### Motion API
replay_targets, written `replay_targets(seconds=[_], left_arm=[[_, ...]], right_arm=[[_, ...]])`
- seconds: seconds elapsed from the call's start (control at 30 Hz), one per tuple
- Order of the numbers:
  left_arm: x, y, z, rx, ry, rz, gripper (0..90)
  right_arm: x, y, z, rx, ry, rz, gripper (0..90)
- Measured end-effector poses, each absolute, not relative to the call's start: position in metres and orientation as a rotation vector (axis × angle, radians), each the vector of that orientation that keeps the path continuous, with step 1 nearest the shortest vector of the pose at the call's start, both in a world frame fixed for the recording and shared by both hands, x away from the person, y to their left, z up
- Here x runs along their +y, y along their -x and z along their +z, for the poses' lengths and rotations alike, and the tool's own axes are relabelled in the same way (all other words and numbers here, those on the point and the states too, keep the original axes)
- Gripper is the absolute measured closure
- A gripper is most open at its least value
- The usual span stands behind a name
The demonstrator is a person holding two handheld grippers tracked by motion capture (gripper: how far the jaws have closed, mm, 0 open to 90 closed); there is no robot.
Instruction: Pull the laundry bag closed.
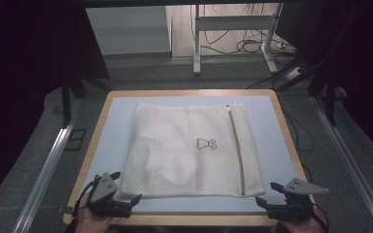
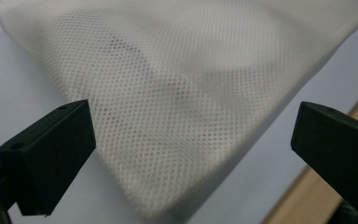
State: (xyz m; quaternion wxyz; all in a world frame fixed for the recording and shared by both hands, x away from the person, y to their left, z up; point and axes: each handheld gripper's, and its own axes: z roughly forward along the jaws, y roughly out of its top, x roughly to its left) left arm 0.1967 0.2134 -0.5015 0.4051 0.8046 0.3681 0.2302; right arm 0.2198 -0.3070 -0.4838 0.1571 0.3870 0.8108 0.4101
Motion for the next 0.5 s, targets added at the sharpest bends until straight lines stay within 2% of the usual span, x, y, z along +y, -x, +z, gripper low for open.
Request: replay_targets(seconds=[0.17,0.5], left_arm=[[0.184,-0.201,-0.512,0.849,-2.237,0.676,0.0],[0.187,-0.199,-0.512,0.854,-2.210,0.640,0.0]], right_arm=[[-0.306,-0.219,-0.485,2.333,-1.071,1.155,21.9],[-0.301,-0.217,-0.484,2.342,-1.025,1.111,21.6]])
